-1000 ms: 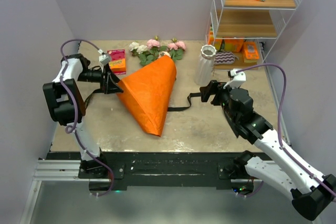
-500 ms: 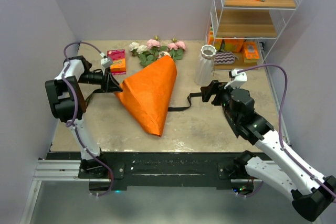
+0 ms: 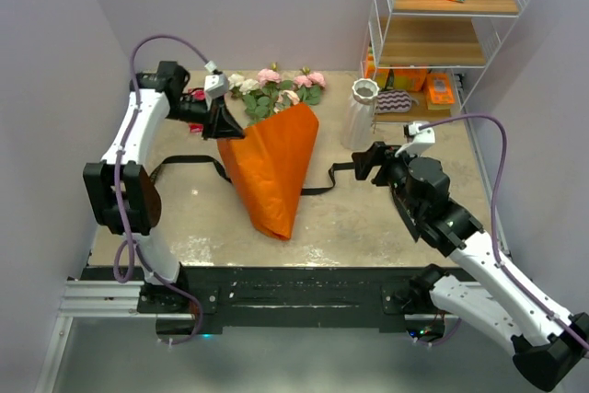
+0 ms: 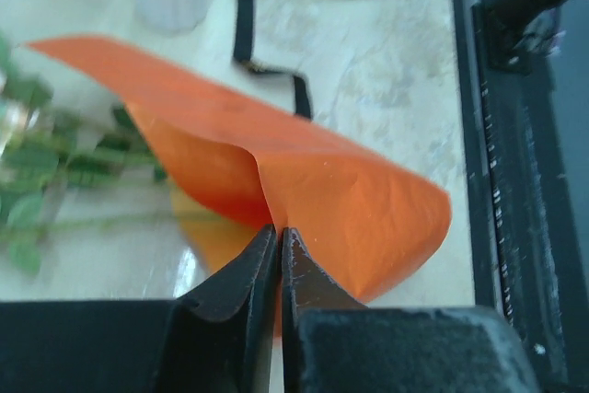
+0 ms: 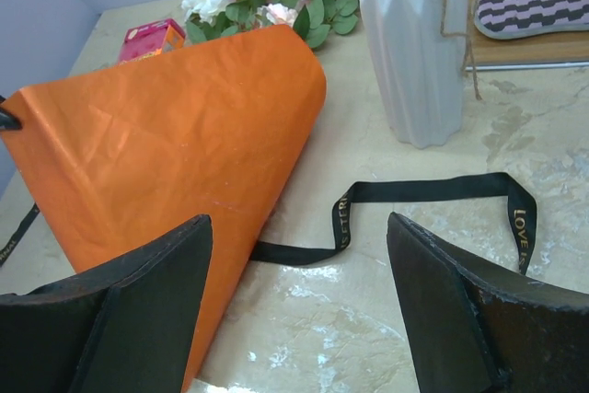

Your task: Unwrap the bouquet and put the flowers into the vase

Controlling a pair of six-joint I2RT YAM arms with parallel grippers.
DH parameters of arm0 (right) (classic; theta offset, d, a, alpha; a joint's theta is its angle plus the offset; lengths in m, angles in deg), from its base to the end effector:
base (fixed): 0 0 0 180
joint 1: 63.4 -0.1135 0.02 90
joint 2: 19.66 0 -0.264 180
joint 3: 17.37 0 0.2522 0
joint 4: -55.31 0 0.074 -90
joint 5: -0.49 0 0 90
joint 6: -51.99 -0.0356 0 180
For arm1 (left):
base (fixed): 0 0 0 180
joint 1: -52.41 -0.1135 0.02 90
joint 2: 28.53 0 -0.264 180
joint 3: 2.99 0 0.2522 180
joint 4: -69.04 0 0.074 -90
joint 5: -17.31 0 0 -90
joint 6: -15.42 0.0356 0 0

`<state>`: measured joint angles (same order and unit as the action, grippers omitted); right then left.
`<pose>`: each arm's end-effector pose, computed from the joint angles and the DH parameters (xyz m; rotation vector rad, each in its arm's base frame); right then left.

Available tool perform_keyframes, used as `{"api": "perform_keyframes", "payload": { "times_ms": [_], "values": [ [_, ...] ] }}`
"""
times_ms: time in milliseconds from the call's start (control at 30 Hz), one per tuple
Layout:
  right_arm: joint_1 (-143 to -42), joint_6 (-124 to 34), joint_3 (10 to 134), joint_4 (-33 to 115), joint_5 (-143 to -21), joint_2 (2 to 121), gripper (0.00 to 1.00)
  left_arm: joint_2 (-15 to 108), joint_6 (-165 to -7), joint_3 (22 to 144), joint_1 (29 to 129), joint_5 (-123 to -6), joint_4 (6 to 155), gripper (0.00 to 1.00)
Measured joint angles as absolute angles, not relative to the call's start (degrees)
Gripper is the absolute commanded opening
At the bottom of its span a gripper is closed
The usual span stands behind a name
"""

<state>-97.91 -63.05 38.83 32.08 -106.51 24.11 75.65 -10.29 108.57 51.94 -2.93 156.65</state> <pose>0.1557 0.0944 0.3302 0.0717 1.7759 0.4958 0.3497 -0.0305 0.3168 1.2179 1.7189 -1.1418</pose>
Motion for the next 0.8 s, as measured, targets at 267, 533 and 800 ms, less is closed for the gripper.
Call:
{"api": "perform_keyframes", "payload": {
  "times_ms": [267,533,800],
  "values": [
    [-97.9,-63.1,38.9,29.6,-107.8,20.5,0.84,72.6,-32.7,114.0,64.1,-1.1,143.5,0.29],
    [-97.9,-63.1,40.4,26.6,-109.9,18.6,0.86,72.4,-51.0,114.4,78.0,-3.5,127.2,0.67],
    [-97.9,-62.4,41.9,24.8,-111.0,17.7,0.88,72.7,-52.2,111.6,69.9,-4.0,125.5,0.99]
  ]
}}
